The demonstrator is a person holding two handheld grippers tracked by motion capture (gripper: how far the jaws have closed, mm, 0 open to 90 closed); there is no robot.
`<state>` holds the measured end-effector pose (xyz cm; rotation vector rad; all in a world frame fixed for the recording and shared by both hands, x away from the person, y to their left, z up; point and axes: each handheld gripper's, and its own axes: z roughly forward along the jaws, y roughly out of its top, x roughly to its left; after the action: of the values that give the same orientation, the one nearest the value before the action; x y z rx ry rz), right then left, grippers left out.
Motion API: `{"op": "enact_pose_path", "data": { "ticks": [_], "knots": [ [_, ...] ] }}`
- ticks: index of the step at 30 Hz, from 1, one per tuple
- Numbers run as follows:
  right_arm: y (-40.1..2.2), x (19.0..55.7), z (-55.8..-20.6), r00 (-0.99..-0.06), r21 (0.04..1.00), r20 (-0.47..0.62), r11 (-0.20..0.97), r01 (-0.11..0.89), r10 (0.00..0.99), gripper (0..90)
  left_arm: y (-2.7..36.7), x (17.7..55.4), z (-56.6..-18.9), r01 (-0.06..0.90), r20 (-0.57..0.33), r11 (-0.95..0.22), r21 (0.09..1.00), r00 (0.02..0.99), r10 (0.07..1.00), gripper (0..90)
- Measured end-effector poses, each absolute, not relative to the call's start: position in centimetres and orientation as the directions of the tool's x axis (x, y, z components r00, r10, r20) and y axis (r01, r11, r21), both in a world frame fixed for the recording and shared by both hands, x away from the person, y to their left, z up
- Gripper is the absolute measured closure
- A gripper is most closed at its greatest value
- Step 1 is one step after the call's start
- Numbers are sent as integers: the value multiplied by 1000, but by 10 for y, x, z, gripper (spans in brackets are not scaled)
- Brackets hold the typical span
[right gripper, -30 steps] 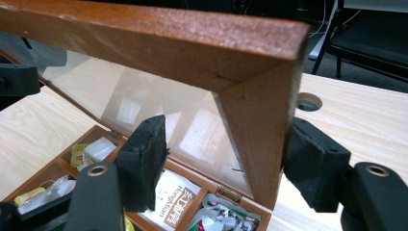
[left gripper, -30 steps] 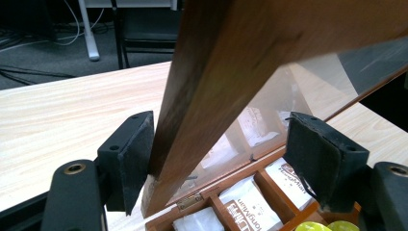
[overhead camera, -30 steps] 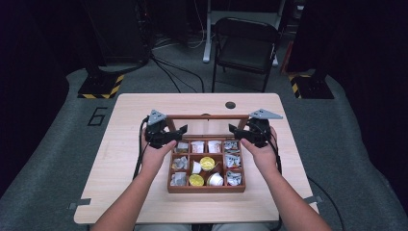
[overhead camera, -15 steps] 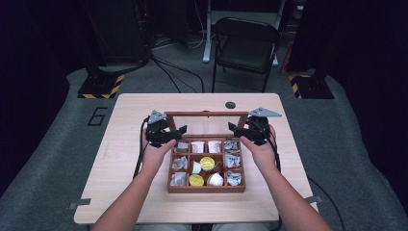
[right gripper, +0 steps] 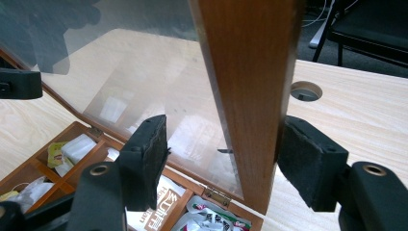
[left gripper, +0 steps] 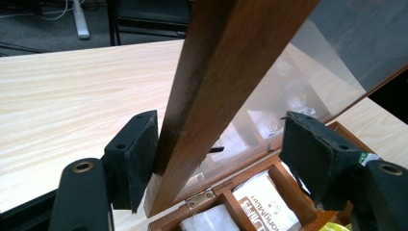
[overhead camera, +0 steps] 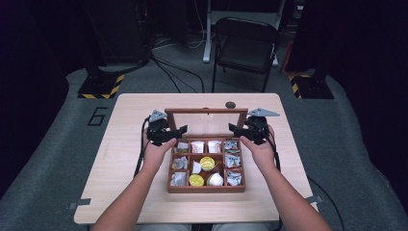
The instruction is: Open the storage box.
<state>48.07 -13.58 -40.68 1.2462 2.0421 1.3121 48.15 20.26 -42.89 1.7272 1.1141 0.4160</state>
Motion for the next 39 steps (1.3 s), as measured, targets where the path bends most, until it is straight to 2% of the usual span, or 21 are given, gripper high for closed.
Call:
{"op": "enact_pose_path", "data": {
  "ticks": [9,39],
  "knots": [
    [-139,489,-425,-503,858,147,143,493,851,364,203,487,-434,496,-233,-63,866,512,827,307],
    [-139,495,-447,-497,833,184,134,537,848,365,205,494,-453,525,-248,-71,848,512,822,333]
  ]
}}
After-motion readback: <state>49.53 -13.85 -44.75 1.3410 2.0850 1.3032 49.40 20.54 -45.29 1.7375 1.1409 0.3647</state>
